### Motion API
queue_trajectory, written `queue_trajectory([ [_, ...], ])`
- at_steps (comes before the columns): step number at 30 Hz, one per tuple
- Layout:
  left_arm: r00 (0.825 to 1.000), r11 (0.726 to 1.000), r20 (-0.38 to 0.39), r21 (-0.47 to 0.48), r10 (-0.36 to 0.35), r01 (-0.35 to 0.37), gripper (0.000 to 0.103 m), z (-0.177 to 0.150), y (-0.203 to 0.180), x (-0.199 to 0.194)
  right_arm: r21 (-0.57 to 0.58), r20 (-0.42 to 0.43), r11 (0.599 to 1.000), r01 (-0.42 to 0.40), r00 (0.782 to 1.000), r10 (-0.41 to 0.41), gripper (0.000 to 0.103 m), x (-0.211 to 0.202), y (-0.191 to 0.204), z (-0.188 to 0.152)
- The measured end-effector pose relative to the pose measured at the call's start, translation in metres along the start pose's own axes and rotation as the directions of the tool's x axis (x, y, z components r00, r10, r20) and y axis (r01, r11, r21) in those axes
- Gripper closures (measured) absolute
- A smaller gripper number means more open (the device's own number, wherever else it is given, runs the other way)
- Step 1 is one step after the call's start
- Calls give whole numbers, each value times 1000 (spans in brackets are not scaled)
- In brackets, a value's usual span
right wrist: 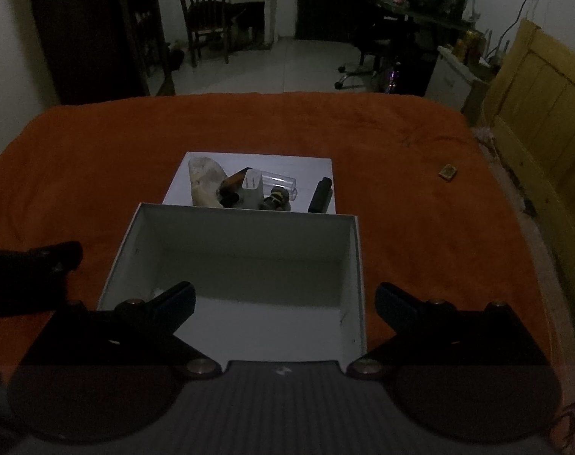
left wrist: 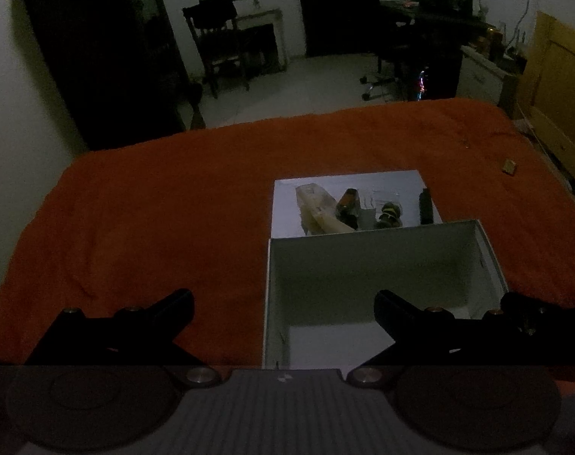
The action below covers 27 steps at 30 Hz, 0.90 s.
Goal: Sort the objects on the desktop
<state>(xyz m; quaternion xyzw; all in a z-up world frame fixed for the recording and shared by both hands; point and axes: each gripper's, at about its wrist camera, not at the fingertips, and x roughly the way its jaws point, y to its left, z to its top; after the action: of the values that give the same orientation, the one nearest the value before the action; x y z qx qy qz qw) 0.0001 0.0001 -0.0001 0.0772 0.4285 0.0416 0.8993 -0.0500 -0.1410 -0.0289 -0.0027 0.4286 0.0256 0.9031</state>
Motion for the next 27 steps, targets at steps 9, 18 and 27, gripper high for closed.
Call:
queue_trajectory([
  [9, 1000, 1000, 7, -22, 7, -7, 0, 2, 2, 7, 66, 12, 998, -13, 1000, 12, 0, -11, -13, 23],
  [18, 1000, 1000, 11, -31, 4, -3, 0, 8, 12, 3, 147, 23, 989, -21, 1000, 18, 0, -25, -36, 46],
  [27, 1000, 1000, 7, -15, 20, -20, 0, 9, 11, 3, 174, 11, 985, -19, 1000, 17, 0, -29, -45, 50],
])
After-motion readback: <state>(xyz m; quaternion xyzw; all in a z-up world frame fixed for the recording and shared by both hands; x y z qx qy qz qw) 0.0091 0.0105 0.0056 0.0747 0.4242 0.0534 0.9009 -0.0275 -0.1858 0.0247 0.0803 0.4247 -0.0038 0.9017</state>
